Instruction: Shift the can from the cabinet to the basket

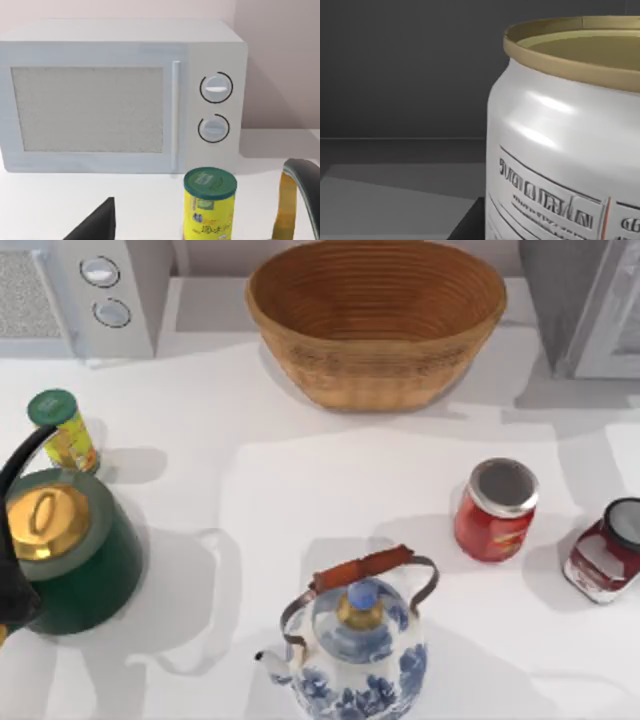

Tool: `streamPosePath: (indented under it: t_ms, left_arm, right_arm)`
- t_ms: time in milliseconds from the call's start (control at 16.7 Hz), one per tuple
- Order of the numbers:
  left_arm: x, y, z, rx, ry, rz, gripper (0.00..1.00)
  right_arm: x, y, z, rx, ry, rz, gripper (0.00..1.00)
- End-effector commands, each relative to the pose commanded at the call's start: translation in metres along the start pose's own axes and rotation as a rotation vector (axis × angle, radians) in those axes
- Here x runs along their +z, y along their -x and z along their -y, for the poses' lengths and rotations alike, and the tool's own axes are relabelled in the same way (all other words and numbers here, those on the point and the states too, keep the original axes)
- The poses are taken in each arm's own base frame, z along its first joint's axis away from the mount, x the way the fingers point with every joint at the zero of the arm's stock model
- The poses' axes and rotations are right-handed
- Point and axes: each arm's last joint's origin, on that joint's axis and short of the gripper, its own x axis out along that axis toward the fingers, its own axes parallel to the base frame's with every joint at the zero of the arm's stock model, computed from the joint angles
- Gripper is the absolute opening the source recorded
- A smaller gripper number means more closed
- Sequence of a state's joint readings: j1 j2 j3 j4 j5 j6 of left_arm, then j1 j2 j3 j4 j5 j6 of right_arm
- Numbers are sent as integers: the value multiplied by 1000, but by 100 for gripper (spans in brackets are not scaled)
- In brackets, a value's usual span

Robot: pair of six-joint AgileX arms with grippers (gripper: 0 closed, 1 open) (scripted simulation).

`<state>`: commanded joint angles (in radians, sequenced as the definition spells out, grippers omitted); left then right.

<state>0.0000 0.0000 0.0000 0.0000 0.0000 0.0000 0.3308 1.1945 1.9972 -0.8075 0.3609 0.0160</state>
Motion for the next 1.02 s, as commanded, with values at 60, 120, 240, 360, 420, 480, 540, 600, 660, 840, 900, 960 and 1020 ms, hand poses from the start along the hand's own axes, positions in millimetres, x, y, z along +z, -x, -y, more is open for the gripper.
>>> streamPosePath:
  t_ms: [60,120,240,360,420,480,540,600,660,840,900,960,1020]
  left_arm:
    - [0,0,0,0,0,0,100]
    - [0,0,0,0,0,0,100]
    - [0,0,0,0,0,0,100]
    - [0,0,0,0,0,0,100]
    - [0,0,0,0,0,0,100]
    - [0,0,0,0,0,0,100]
    - [0,0,0,0,0,0,100]
    - [0,0,0,0,0,0,100]
    - [0,0,0,0,0,0,100]
    - [0,0,0,0,0,0,100]
    - [0,0,0,0,0,0,100]
    - [0,0,0,0,0,0,100]
    - [0,0,0,0,0,0,100]
  right_arm:
    - [-2,1,1,-3,0,0,0]
    - [-6,2,3,-5,1,0,0]
    - [-17,7,7,-9,1,0,0]
    - [-37,12,12,-9,3,-5,0]
    - [-50,14,14,-8,5,-11,0]
    - [-65,17,17,-6,7,-18,0]
    - [-83,19,19,-4,9,-26,0]
    - [-103,21,22,-1,11,-36,0]
    - [-125,23,24,2,12,-45,0]
    - [-199,30,32,11,13,-72,0]
    - [-225,32,34,13,13,-79,0]
    - [-252,34,36,15,12,-84,0]
    - [-277,35,38,17,11,-87,0]
